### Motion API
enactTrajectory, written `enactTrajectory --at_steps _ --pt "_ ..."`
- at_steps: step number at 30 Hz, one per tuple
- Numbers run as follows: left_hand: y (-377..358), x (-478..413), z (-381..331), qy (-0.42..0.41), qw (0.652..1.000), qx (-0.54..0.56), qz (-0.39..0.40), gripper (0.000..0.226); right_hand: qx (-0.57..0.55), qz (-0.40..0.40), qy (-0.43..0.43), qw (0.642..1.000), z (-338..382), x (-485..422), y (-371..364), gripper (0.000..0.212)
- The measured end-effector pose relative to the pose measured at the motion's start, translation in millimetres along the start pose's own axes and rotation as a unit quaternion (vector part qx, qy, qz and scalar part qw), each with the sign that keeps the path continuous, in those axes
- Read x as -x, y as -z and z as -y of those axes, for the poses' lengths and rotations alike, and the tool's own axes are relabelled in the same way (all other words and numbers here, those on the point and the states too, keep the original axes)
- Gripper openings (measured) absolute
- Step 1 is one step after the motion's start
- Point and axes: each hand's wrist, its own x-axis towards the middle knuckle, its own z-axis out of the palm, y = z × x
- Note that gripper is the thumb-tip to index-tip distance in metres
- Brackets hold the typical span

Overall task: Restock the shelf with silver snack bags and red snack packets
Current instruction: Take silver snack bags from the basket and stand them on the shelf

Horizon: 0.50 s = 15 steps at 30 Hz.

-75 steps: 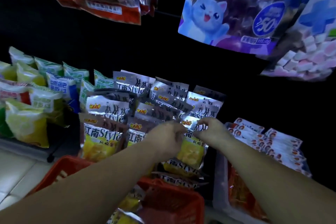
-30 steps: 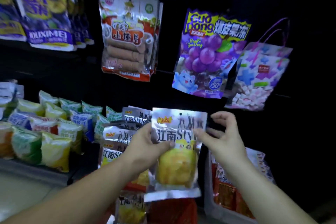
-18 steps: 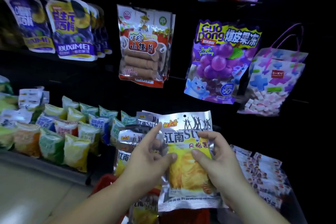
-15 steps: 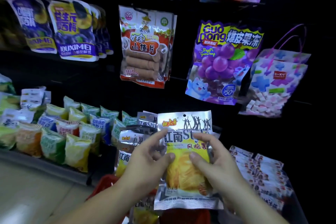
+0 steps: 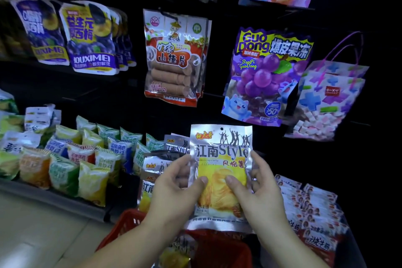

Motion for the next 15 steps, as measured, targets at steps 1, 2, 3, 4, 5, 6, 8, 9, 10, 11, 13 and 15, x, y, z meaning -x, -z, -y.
enactTrajectory --at_steps 1,2,3,4,5,6,8,9,10,11,13,15 --pt "-0.3 2.0 1.7 0.001 0.999 0.003 0.033 0.066 0.000 -0.011 0.000 1.000 0.2 -1.1 0.8 0.088" --pt "-0.7 4.4 2.6 0.006 0.998 0.008 0.067 0.072 -0.006 -0.017 -0.002 1.000 0.9 -2.0 1.7 0.091" --pt "-0.9 5.5 3.5 0.011 0.996 0.009 0.091 0.078 -0.010 -0.016 0.002 1.000 3.4 -1.6 1.9 0.090" --pt "-1.1 6.2 2.6 0.010 0.995 0.007 0.101 0.082 -0.007 -0.010 0.007 1.000 4.1 -1.9 2.1 0.088" --pt "-0.7 5.6 2.7 0.005 0.995 0.009 0.099 0.083 -0.007 0.004 0.008 1.000 4.3 -2.5 2.9 0.088" --pt "-0.3 4.1 1.2 0.000 0.996 0.014 0.090 0.083 -0.014 0.026 0.004 1.000 4.4 -2.2 3.7 0.092" --pt "3.2 0.3 -2.0 -0.004 0.998 0.011 0.063 0.078 -0.026 0.094 -0.016 0.995 2.8 -0.5 6.0 0.100" --pt "6.0 -1.9 -1.2 -0.006 0.999 0.007 0.052 0.073 -0.018 0.134 -0.023 0.991 2.8 -0.1 7.0 0.098" --pt "9.1 -3.3 -2.9 -0.006 0.999 0.004 0.051 0.067 -0.003 0.168 -0.027 0.985 2.2 -0.5 8.9 0.091" --pt "12.5 -4.4 -6.3 0.001 0.998 -0.008 0.060 0.061 0.006 0.182 -0.031 0.983 3.1 -1.0 9.6 0.081" --pt "19.7 -5.3 -12.5 0.019 0.992 -0.033 0.118 0.062 -0.009 0.152 -0.052 0.987 4.9 -2.5 10.8 0.068" --pt "24.1 -3.5 -16.1 0.033 0.983 -0.031 0.178 0.072 -0.016 0.105 -0.054 0.993 1.6 -6.2 13.1 0.063"
